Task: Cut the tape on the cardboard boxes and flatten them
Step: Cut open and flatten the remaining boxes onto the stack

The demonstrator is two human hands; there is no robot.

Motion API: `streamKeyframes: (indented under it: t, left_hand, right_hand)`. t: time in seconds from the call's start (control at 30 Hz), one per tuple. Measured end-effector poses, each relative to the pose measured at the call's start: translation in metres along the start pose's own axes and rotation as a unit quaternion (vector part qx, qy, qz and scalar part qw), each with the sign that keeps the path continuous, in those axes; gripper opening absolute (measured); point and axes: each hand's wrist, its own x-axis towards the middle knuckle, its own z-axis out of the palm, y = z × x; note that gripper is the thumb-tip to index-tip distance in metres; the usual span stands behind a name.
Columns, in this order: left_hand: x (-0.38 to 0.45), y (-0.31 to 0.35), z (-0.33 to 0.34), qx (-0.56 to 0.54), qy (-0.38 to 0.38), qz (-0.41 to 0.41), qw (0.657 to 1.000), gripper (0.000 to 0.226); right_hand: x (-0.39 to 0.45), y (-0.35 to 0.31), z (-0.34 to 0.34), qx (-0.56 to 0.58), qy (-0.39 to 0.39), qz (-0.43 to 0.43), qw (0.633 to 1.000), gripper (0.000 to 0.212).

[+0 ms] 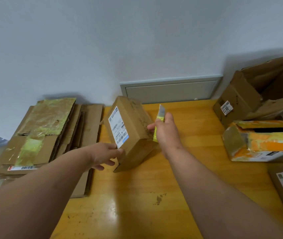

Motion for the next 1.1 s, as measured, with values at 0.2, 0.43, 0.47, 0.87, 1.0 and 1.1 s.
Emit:
streamKeyframes:
  t: [0.2, 0.43, 0.47, 0.87, 1.0, 1.1]
  left_hand:
    - [-0.002, -0.012, 0.008, 0.191, 0.247, 0.040, 0.949, 0.059]
    - [-0.019, -0.006, -0.034, 0.362, 0.318, 0.216, 0.849, 0.104]
    - [-0.017, 0.003, -0.034, 0.400, 0.273, 0.222, 0.846, 0.105]
    - [0.000, 0.048, 0.004, 0.492, 0.329, 0.253, 0.765, 0.109]
    - [0.006, 0.070, 0.007, 0.509, 0.290, 0.238, 0.775, 0.107]
    - [0.012, 0.084, 0.005, 0.517, 0.262, 0.250, 0.775, 0.109]
  right_hand:
    - [-0.015, -0.024, 0.018, -0.036, -0.100, -0.060, 0.993, 0.012]
    - [-0.013, -0.022, 0.021, -0.044, -0.083, -0.077, 0.993, 0.011]
    - [-0.012, -0.021, 0.022, -0.038, -0.073, -0.082, 0.993, 0.011]
    - [0.007, 0.001, -0.017, -0.068, 0.185, -0.080, 0.977, 0.009]
    - [0.009, 0.015, -0.032, -0.083, 0.113, -0.010, 0.990, 0.019]
    - [0.003, 0.026, -0.039, -0.077, 0.052, 0.038, 0.995, 0.024]
